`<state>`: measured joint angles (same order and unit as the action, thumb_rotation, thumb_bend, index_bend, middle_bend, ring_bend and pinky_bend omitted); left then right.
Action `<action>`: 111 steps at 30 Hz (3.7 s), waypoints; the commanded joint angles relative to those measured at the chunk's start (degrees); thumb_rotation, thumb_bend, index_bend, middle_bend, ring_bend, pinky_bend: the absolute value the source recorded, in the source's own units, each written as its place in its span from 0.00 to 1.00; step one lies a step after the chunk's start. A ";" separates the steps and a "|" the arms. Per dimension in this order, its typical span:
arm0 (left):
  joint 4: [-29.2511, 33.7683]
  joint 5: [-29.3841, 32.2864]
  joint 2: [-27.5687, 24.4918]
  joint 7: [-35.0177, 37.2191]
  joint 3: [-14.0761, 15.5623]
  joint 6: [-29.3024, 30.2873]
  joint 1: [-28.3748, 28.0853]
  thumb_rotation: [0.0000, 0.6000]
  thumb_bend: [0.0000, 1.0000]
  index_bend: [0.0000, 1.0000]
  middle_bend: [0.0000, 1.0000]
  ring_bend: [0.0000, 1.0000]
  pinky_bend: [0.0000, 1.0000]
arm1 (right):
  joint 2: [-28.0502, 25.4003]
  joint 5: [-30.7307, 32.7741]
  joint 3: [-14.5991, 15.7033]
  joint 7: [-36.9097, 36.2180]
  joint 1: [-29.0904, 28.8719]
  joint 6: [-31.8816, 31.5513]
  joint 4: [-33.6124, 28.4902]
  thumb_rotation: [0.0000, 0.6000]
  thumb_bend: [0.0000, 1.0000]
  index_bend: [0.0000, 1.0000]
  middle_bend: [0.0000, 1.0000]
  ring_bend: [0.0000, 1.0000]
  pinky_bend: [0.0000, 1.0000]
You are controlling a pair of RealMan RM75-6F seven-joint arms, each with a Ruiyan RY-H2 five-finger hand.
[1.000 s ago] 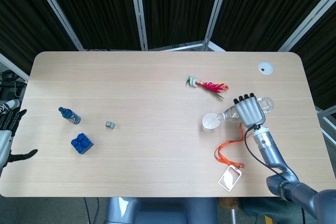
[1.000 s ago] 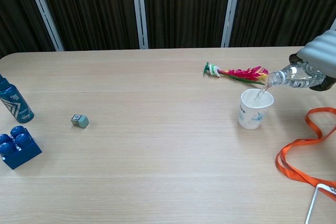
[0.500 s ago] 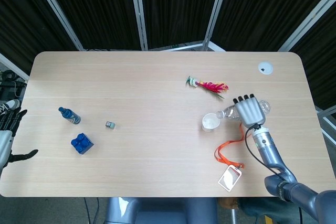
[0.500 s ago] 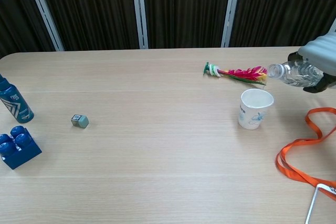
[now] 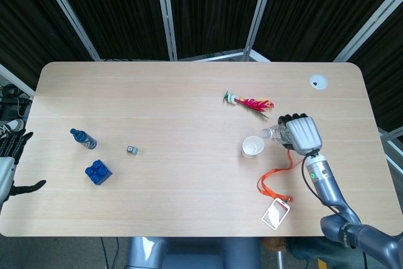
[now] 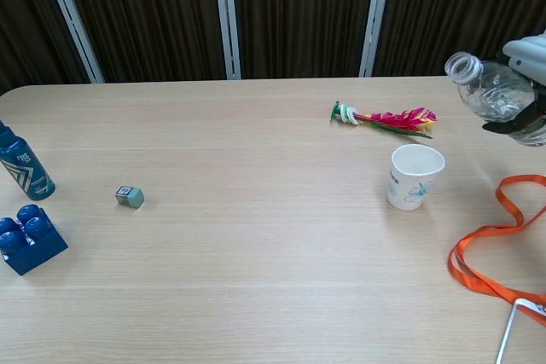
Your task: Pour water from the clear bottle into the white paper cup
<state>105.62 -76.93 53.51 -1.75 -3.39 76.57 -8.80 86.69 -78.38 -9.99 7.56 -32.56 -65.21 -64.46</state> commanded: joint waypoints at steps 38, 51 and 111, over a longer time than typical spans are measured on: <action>-0.84 0.28 -0.30 1.17 -0.02 -1.48 -0.66 1.00 0.00 0.00 0.00 0.00 0.00 | 0.42 -19.33 8.77 -39.55 -3.63 1.11 -13.96 1.00 0.55 0.47 0.61 0.58 0.55; -0.98 2.40 0.67 -1.24 -0.15 -3.15 -1.57 1.00 0.00 0.00 0.00 0.00 0.00 | 5.24 -19.32 11.11 -42.65 -4.66 2.14 -8.07 1.00 0.55 0.46 0.61 0.58 0.55; -0.43 3.20 1.23 -2.97 0.49 -4.12 -2.19 1.00 0.00 0.00 0.00 0.00 0.00 | 11.28 -21.68 17.03 -56.11 -2.31 -6.53 6.12 1.00 0.00 0.04 0.10 0.07 0.16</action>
<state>105.17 -73.73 54.74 -4.73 -2.91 72.46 -11.00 98.12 -100.08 6.98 -48.41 -34.84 -71.79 -58.20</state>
